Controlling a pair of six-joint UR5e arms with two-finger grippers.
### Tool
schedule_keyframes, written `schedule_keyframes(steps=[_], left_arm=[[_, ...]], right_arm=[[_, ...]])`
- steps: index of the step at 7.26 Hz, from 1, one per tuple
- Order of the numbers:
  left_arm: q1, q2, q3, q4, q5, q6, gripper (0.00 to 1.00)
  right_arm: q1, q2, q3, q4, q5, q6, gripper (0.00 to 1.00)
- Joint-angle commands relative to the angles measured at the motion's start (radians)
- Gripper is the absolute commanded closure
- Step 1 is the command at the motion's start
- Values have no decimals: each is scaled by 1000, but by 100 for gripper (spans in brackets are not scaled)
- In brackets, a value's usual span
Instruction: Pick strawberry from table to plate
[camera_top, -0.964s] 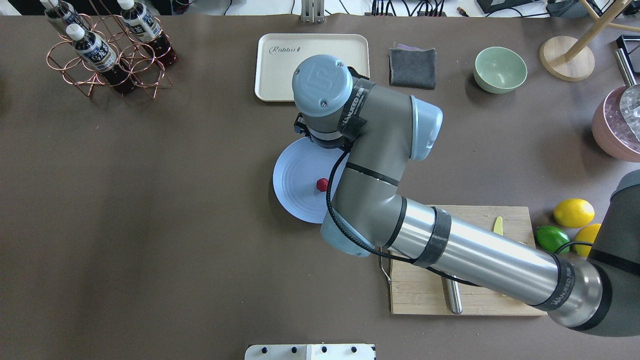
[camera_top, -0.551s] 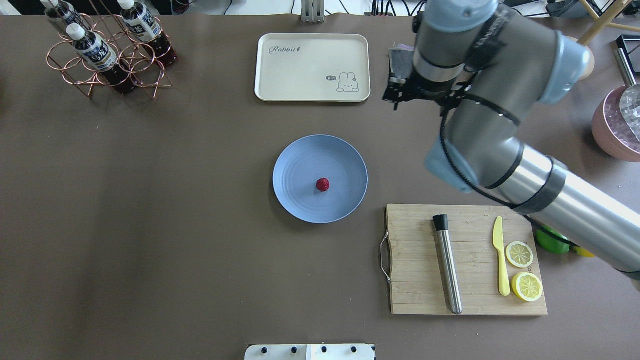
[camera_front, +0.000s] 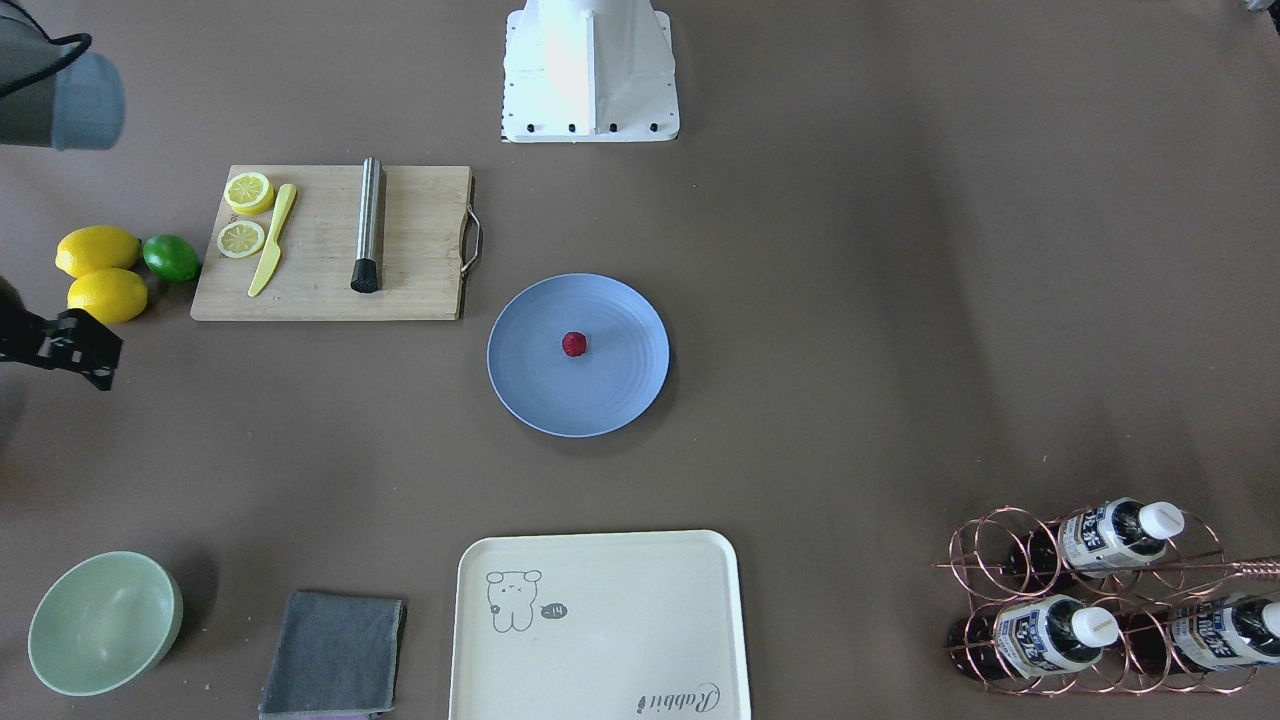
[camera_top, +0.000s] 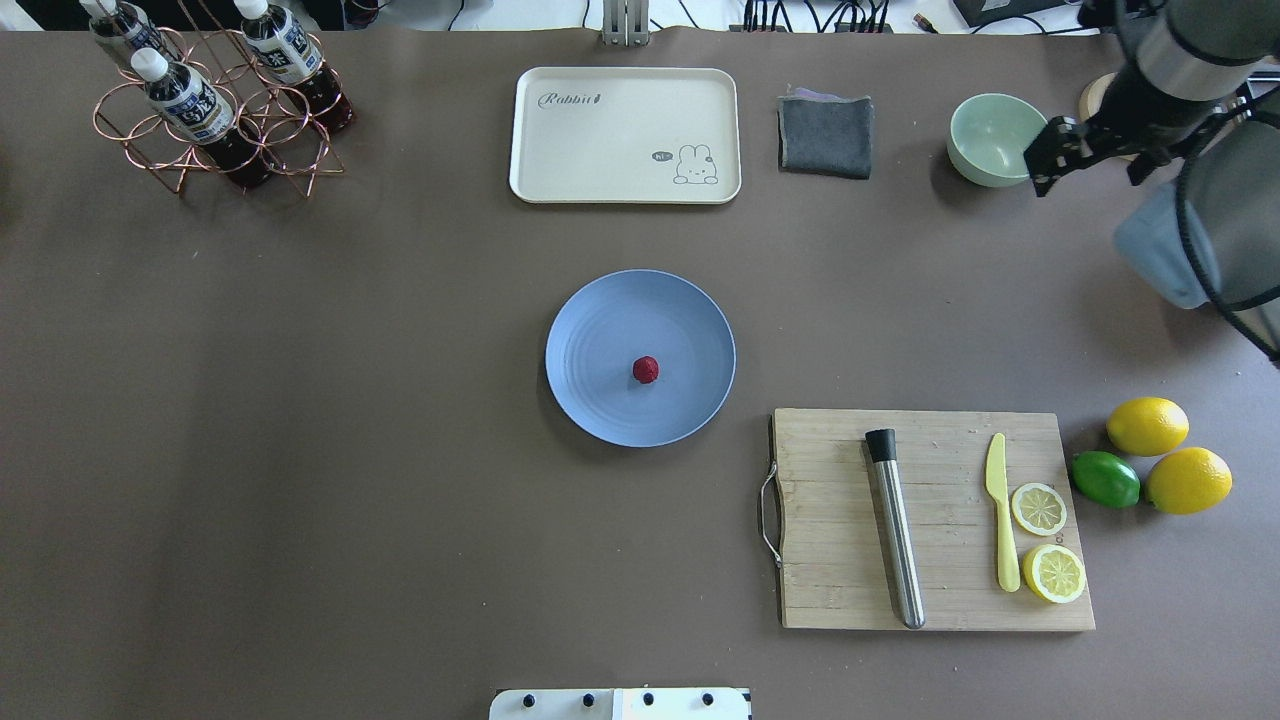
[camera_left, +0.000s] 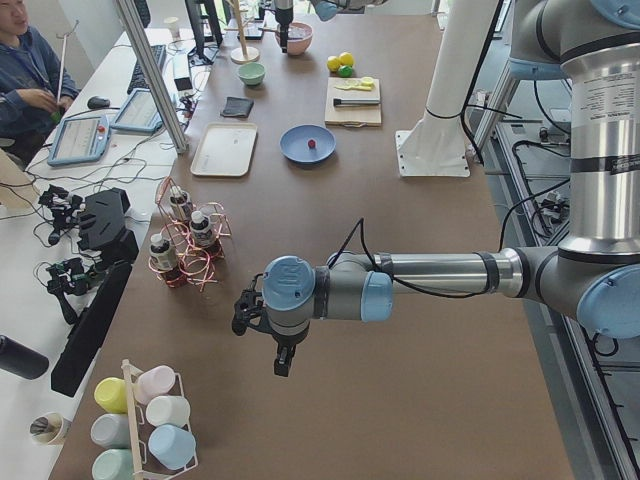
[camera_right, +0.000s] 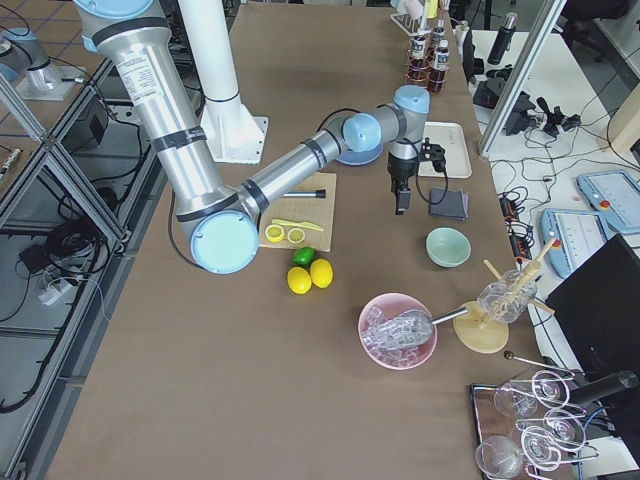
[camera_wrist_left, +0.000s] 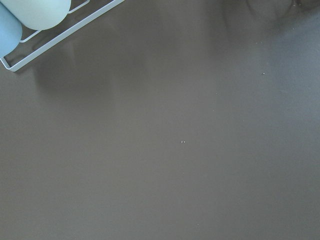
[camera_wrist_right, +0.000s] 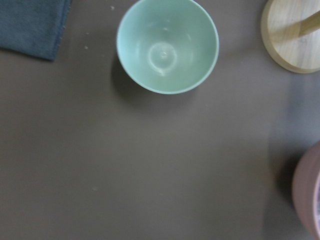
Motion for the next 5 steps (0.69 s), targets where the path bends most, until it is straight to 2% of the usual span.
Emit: schedule_keyframes(steps=[1,2,4,5], left_arm=[[0,0,-6,17,0,0,2],[0,-3,-7,17,0,0,2],[3,-14,-4,20,2,-1,2],[1,-2,-7,17,0,2,2]], right_arm=[[162,-205,-13,66,68,-277,0],[233,-255,-50,93,73,-390,0],[351,-292,-189,116,96,-617,0],[377,-318,-243,160,94,-630,0]])
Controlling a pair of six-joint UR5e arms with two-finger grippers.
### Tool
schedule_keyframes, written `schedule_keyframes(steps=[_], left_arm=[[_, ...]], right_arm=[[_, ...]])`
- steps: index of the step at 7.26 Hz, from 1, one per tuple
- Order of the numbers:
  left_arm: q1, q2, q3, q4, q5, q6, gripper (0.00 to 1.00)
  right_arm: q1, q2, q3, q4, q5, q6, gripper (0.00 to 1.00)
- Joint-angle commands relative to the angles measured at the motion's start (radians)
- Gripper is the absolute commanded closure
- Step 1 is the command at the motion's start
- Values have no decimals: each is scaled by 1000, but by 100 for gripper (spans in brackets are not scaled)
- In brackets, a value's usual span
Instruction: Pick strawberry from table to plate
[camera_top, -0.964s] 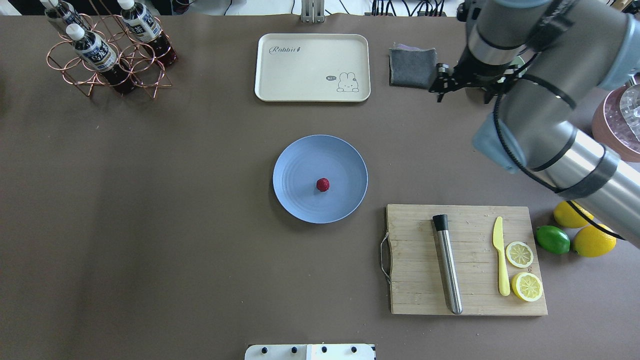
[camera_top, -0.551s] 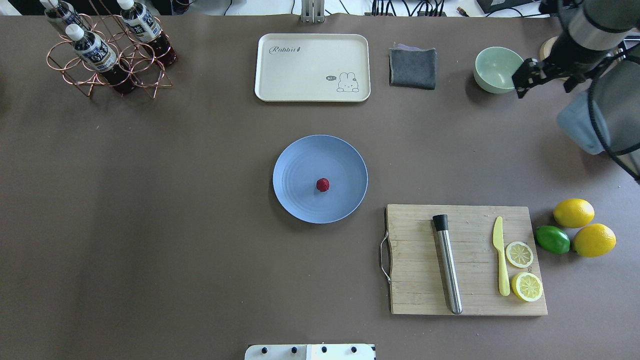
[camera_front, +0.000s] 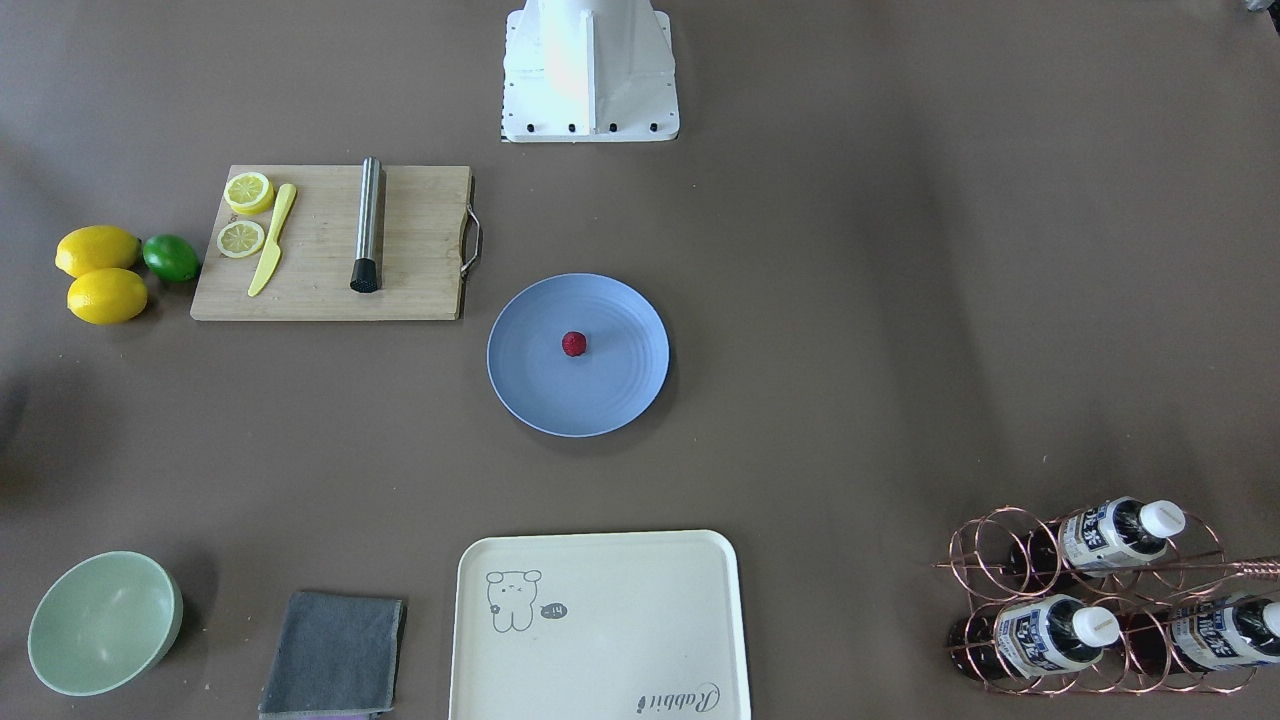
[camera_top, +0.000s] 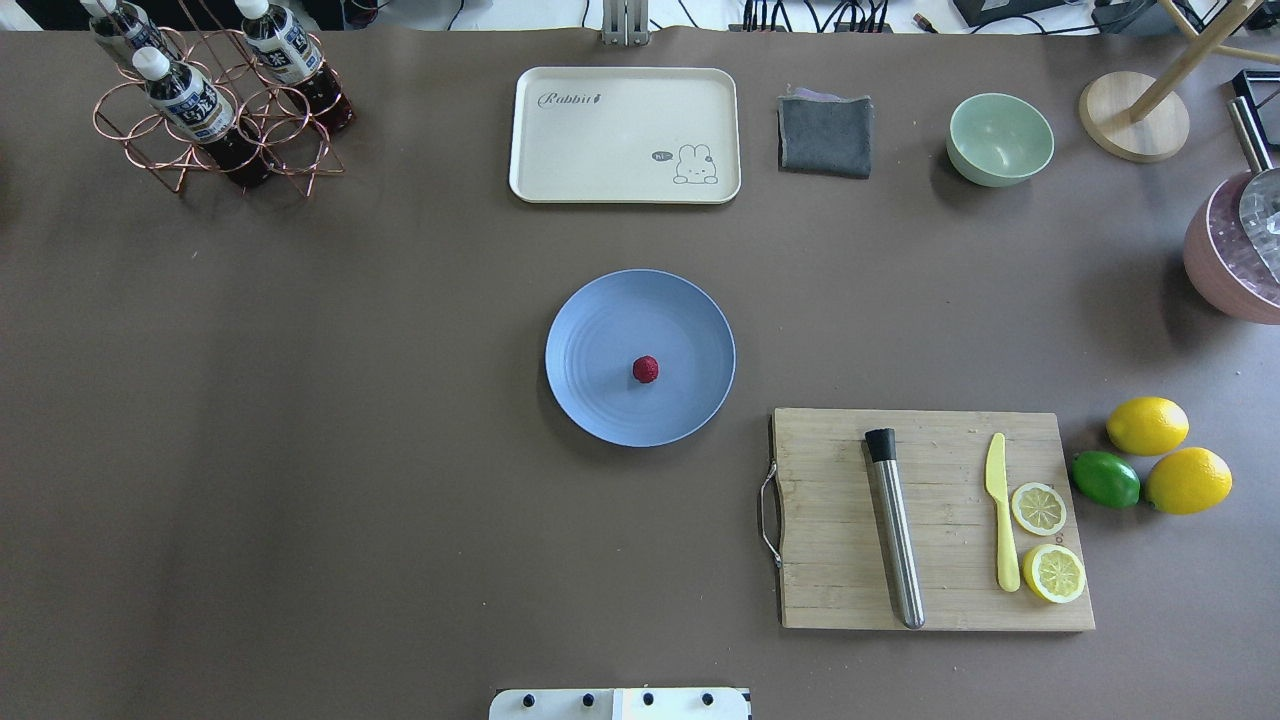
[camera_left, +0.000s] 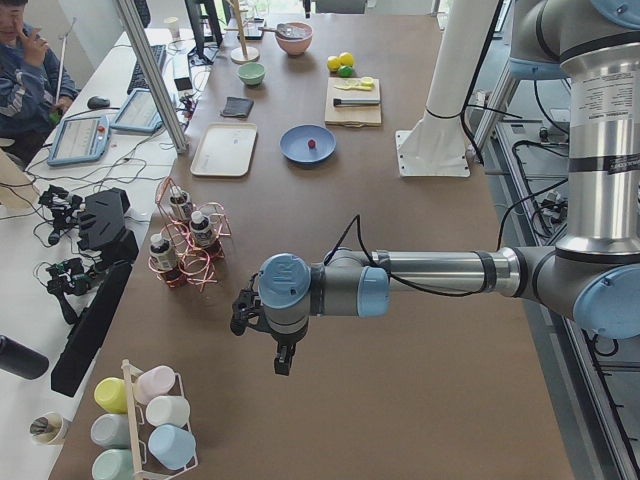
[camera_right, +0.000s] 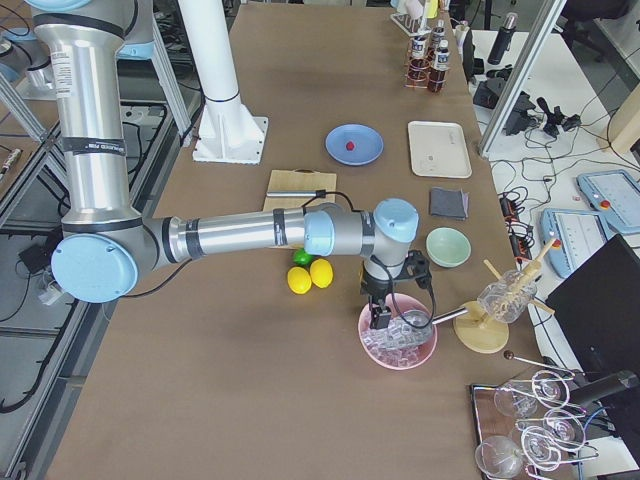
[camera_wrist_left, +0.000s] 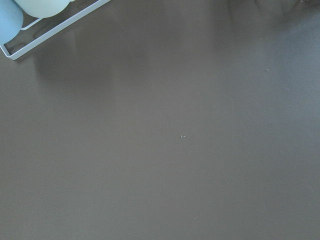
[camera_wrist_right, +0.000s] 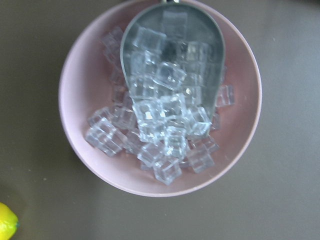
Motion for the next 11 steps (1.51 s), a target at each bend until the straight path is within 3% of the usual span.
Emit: schedule_keyframes(steps=[1,3,11], left_arm=[[0,9,-5,-2,0,4,2],[16,-6,7,3,25,-1,2],[15,-5,2,1,42,1,2]], right_arm=[[60,-78,-95,107,6,-59,0],[62,-126,-104,175,4,-59,0],[68,-131,-101,180,9,-57,0]])
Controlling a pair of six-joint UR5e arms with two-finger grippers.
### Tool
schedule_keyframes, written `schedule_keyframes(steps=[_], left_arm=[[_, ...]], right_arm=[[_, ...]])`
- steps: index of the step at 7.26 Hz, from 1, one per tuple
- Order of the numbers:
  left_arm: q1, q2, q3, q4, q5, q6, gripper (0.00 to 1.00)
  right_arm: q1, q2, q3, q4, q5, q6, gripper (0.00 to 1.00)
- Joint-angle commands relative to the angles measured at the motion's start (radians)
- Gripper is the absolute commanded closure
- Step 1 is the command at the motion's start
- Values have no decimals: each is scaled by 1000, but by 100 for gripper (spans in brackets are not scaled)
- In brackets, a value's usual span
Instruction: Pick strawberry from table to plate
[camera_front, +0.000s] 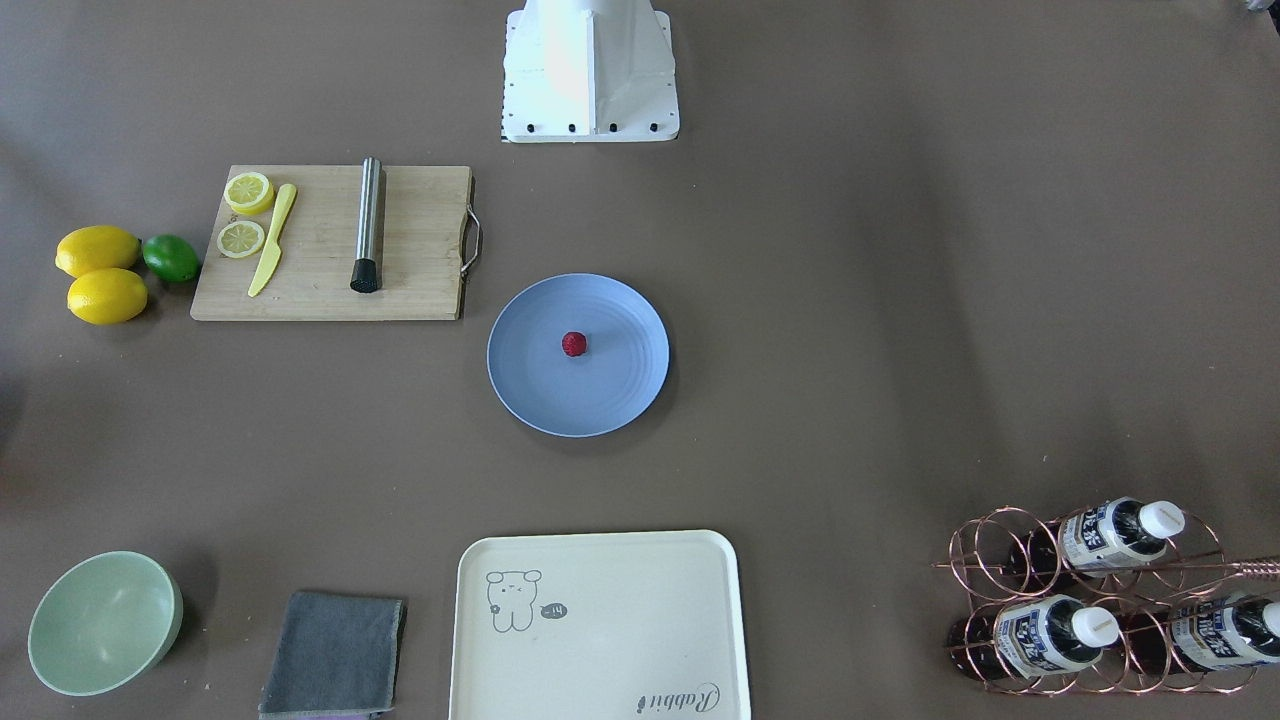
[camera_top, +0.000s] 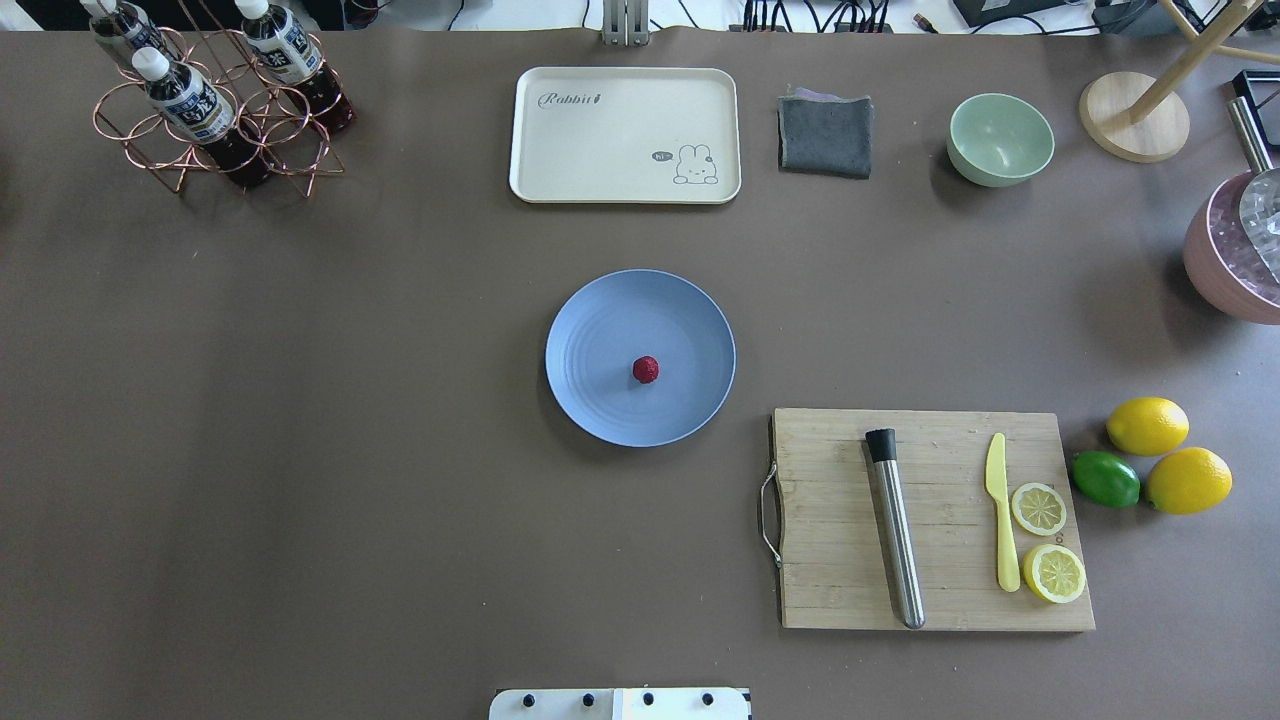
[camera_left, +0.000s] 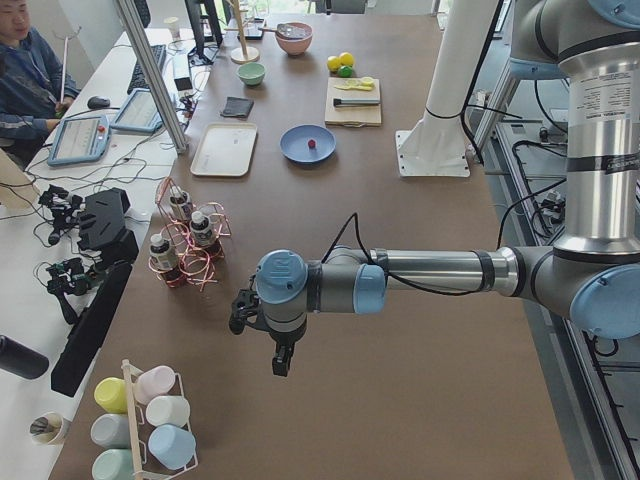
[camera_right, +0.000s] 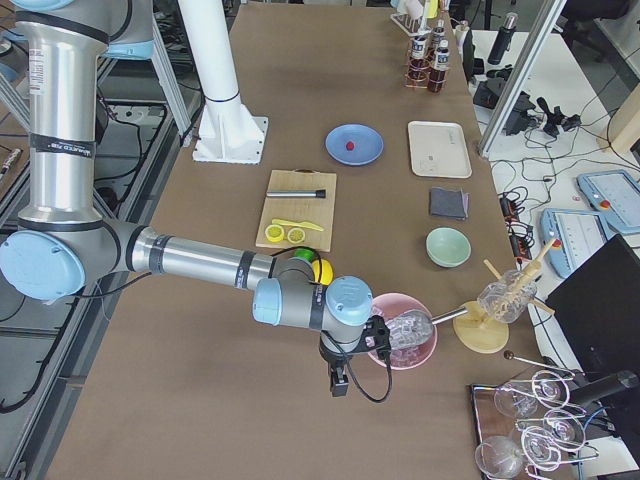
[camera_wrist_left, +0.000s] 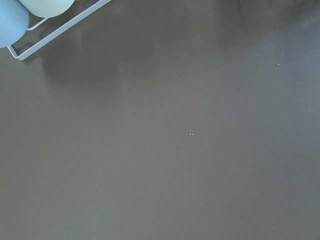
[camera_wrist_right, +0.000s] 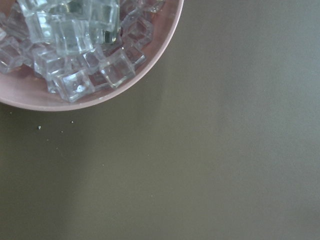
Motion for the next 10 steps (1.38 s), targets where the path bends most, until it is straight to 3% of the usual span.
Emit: schedule_keyframes(steps=[1,10], left_arm=[[-1,-1,1,0,0,0,2],[-1,0,1,-1,0,0,2]], right_arm=[[0,0,2,0,0,0,0],[0,0,3,0,33,0,0]])
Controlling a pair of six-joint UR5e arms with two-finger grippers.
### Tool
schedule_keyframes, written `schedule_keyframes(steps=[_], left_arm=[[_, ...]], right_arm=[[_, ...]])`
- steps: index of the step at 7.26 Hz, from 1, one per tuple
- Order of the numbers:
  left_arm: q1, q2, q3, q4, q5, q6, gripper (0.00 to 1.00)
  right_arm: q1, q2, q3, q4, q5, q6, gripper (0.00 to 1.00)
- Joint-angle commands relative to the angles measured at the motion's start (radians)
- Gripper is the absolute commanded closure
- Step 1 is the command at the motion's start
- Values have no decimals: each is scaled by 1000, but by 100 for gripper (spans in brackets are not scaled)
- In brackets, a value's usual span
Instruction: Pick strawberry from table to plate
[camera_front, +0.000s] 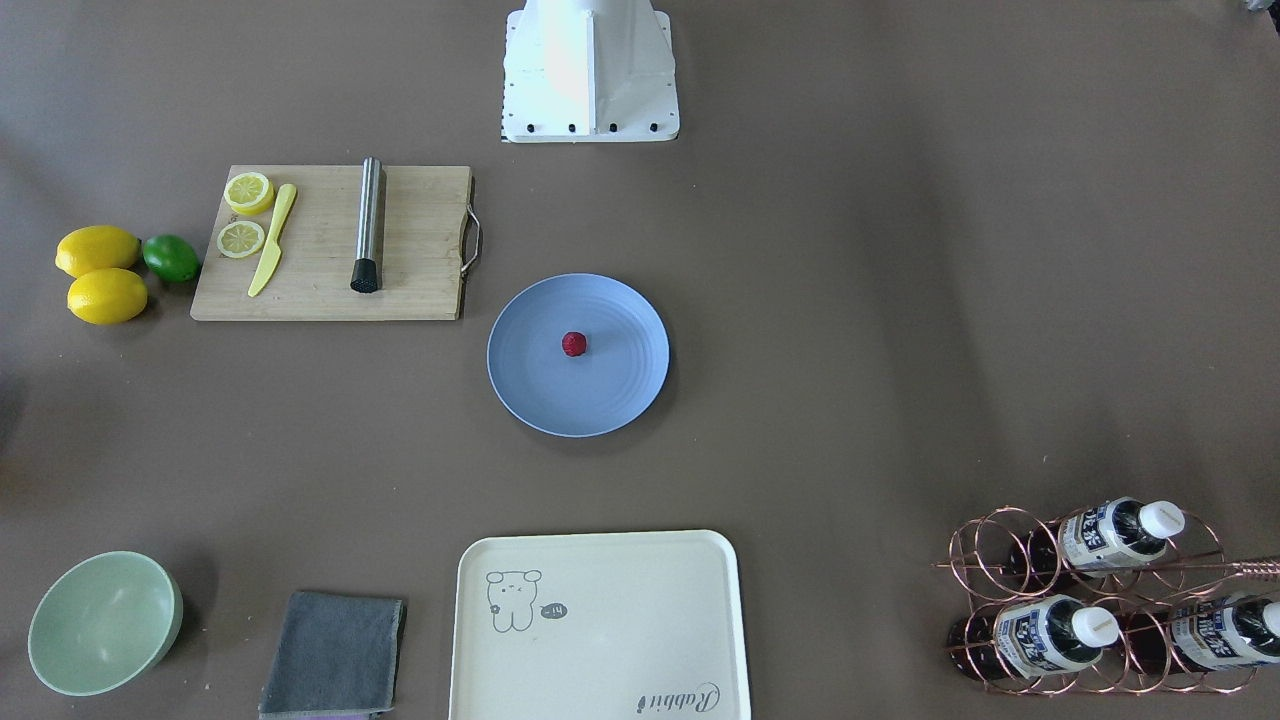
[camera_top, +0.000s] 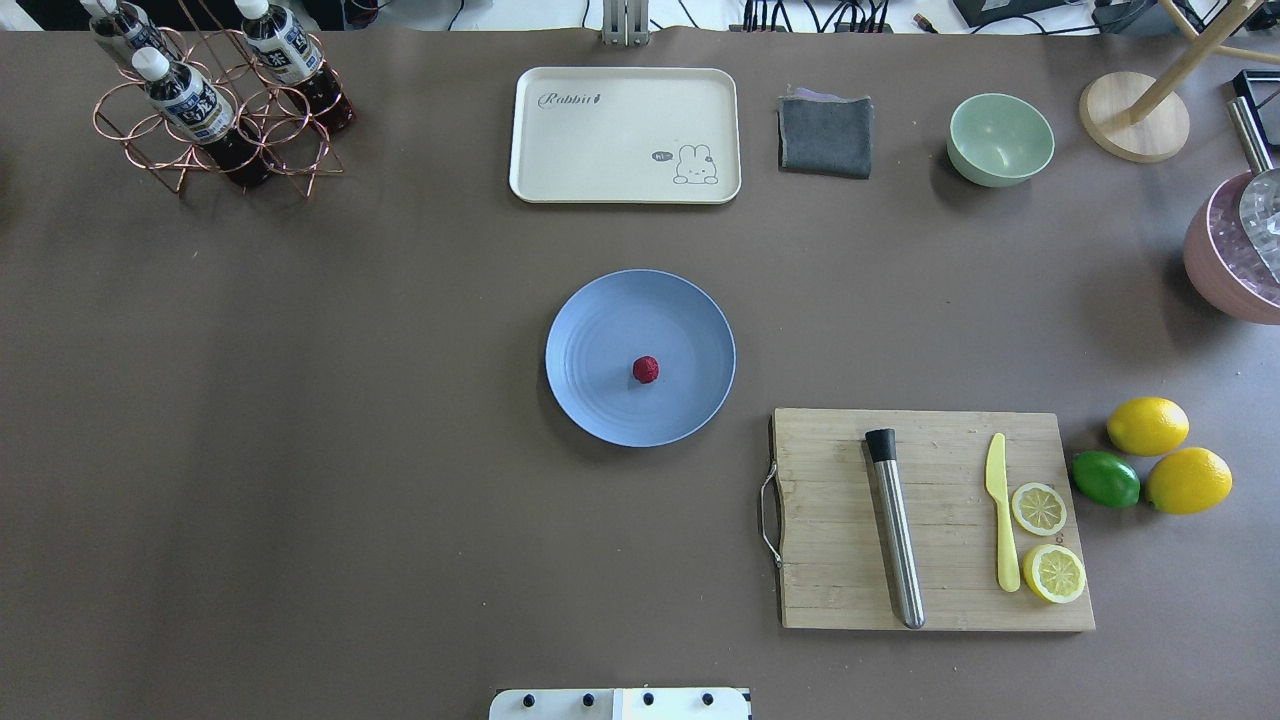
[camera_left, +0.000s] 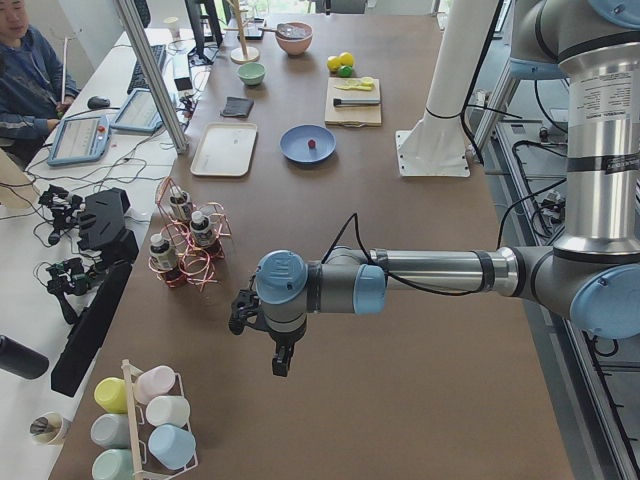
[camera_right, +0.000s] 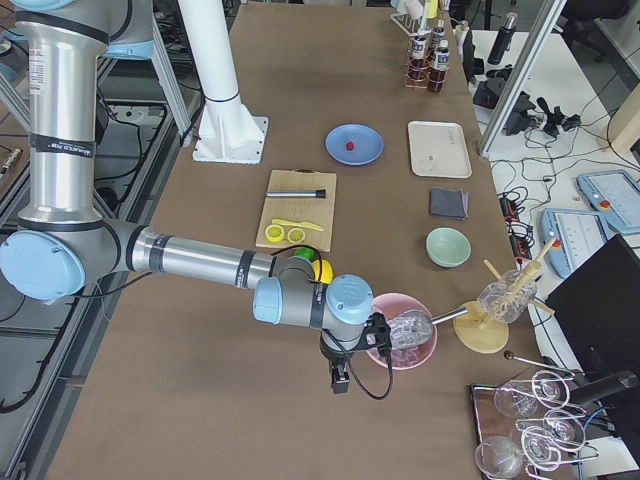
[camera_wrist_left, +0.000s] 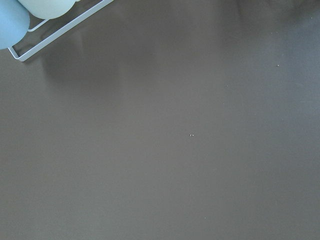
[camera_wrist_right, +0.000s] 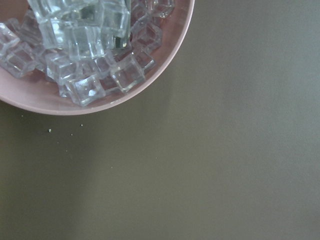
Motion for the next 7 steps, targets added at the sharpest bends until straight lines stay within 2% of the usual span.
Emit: schedule_keyframes(steps=[1,7], left_arm=[[0,0,-1,0,0,0,2],[0,0,-2,2,-2,0,2]], right_arm=[[0,0,-1,0,7,0,0],[0,-2,-7,17,7,-1,0]])
